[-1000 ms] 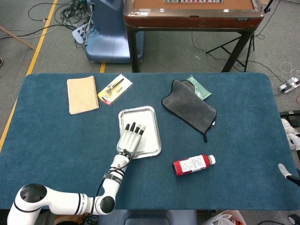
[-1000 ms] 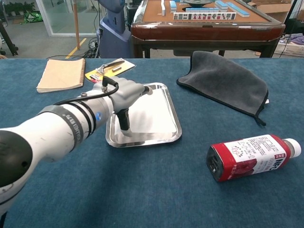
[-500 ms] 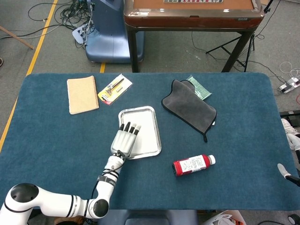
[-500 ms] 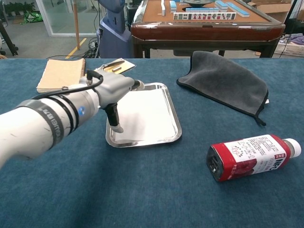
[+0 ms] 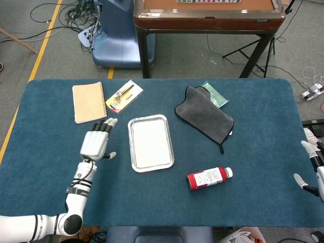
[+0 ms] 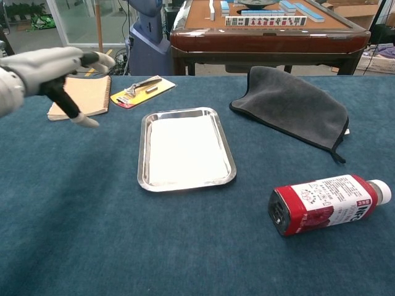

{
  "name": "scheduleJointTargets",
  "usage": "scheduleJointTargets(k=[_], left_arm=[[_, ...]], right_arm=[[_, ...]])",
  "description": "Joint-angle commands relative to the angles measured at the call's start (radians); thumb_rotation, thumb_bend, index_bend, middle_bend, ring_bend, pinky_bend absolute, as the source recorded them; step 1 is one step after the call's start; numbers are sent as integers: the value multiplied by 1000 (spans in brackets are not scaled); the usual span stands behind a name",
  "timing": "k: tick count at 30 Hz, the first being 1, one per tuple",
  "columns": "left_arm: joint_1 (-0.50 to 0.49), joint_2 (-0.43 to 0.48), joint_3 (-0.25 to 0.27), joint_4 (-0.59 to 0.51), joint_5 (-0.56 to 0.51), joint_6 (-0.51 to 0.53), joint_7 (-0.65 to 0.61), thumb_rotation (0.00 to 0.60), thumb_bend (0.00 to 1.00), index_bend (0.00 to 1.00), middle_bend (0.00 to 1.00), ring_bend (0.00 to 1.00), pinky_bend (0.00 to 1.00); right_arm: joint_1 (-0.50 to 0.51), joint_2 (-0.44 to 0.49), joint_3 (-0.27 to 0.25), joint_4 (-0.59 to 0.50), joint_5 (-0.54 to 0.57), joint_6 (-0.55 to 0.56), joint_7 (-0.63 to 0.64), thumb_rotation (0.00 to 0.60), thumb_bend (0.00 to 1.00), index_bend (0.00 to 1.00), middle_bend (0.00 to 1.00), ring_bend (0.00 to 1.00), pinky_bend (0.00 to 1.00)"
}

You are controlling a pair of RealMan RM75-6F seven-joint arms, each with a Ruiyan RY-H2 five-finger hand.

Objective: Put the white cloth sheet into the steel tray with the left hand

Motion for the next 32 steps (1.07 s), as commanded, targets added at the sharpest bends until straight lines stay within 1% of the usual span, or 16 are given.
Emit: scheduleJointTargets(k=[1,3,8,13,17,21,27,32], left_arm=[[75,70,33,-33,68,49,-80,600,96,2,104,78,103],[114,100,55,-44,111,77,-116,600,96,11,104,78,103],[210,161,128,-49,215,151,-170,600,97,20,104,78,103],[284,196,174,-43,310,220,-204,600,96,38,104,78,103],[335,231,215,-47,378,249,-212,600,96,38,104,78,103],[372,257,236,-61,421,266,-215,600,96,38,104,78,103],[424,263,253,-61,469,288,-227,600,96,55,104,78,103],[458,265,256,-73,500,303,-227,600,96,69,104,77,103]], right_arm=[[11,1,3,1,-3,-11,-4,600,245,113,185,75,174],[20,1,3,2,-5,-22,-6,600,245,113,185,75,174],[40,-4,1,20,-1,-56,16,600,245,113,186,76,174],[57,-4,0,30,8,-89,36,600,246,113,187,76,174],[72,5,-7,28,1,-116,55,600,250,113,188,76,174],[79,1,-9,24,-4,-119,55,600,251,113,188,75,174],[89,-3,-13,16,-18,-121,47,600,251,113,188,76,174],[92,-7,-13,7,-22,-112,35,600,251,113,188,75,174]])
